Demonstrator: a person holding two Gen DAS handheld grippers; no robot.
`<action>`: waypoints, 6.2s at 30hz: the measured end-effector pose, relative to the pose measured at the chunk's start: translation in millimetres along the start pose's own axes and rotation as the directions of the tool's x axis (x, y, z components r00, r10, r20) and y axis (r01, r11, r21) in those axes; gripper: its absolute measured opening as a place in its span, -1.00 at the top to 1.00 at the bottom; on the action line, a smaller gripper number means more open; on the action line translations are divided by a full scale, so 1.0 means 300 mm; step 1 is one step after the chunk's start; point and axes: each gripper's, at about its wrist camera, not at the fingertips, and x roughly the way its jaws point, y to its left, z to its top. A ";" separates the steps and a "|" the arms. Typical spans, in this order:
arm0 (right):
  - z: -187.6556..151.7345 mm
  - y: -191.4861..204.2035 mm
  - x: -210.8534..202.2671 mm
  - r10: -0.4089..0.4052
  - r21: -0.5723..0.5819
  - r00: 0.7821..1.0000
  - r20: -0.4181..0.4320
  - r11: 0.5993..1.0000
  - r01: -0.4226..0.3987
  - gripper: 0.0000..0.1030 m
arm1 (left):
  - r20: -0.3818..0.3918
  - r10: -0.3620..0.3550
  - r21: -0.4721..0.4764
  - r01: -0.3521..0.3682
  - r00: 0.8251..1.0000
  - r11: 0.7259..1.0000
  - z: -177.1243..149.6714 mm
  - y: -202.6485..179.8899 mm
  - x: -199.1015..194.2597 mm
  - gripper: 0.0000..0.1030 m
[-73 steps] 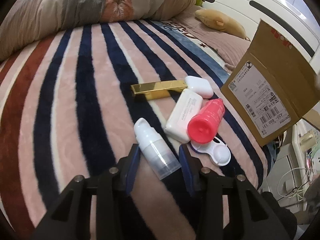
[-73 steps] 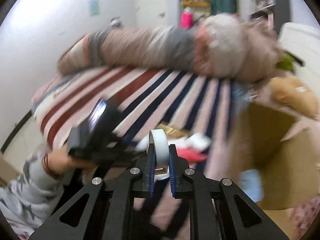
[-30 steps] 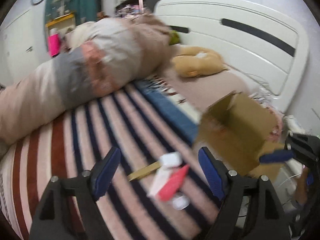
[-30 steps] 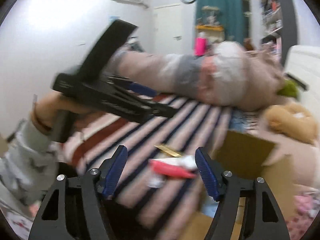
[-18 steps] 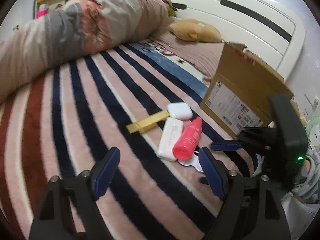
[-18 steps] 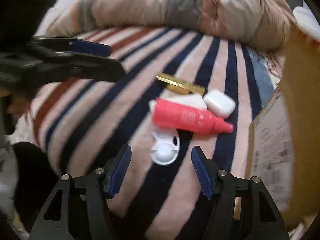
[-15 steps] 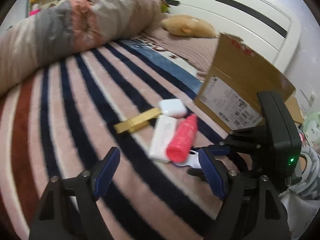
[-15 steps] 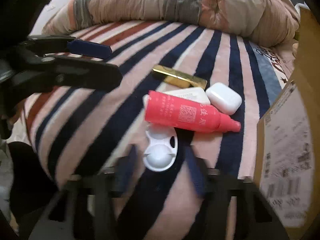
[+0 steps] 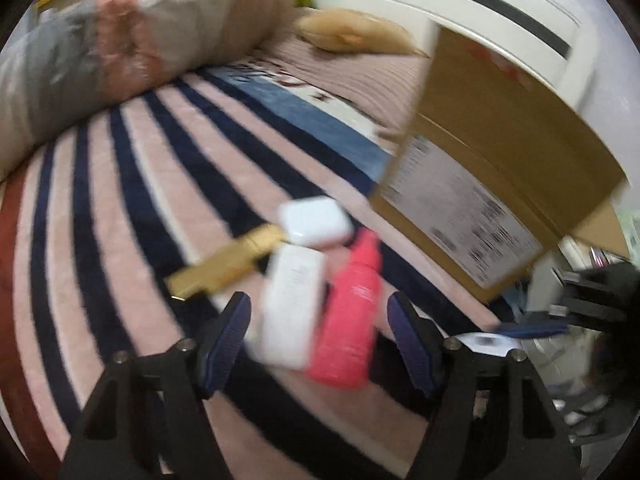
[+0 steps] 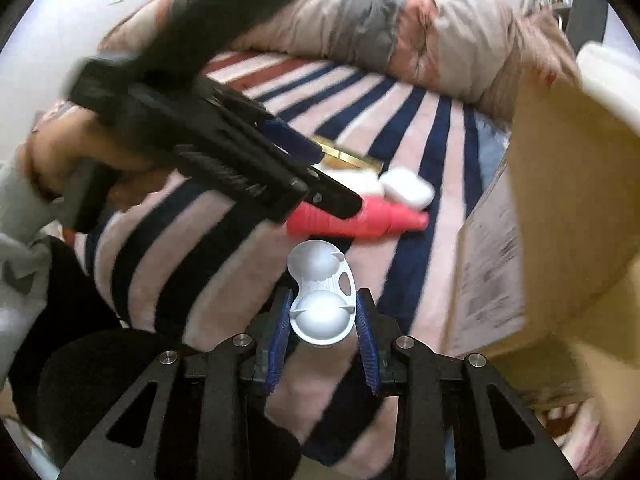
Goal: Organize rigid objects
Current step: 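Grasp the white lens case with the right gripper while the left gripper grasps the gold tube, then lower the lens case into the box with the right gripper while the left gripper drops the gold tube in, then grasp the pink spray bottle with the right gripper, then carry the pink spray bottle into the box with the right gripper and release, then grasp the white power bank with the right gripper while the left gripper grasps the white earbuds case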
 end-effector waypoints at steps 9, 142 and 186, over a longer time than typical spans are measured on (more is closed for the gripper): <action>0.094 -0.011 -0.234 0.065 -0.034 0.988 0.137 0.998 -0.061 0.47 | -0.049 0.085 -0.005 -0.085 0.995 0.996 0.066 0.136 0.131 -0.32; 0.251 -0.037 -0.262 0.141 0.020 0.931 0.336 0.987 -0.157 0.48 | 0.321 -0.266 -0.047 0.296 0.909 0.954 0.184 -0.113 -0.505 0.26; 0.217 -0.023 -0.123 0.269 0.115 0.950 0.158 0.951 -0.288 -0.18 | 0.150 0.233 -0.222 -0.197 0.961 0.955 0.003 0.162 -0.416 -0.68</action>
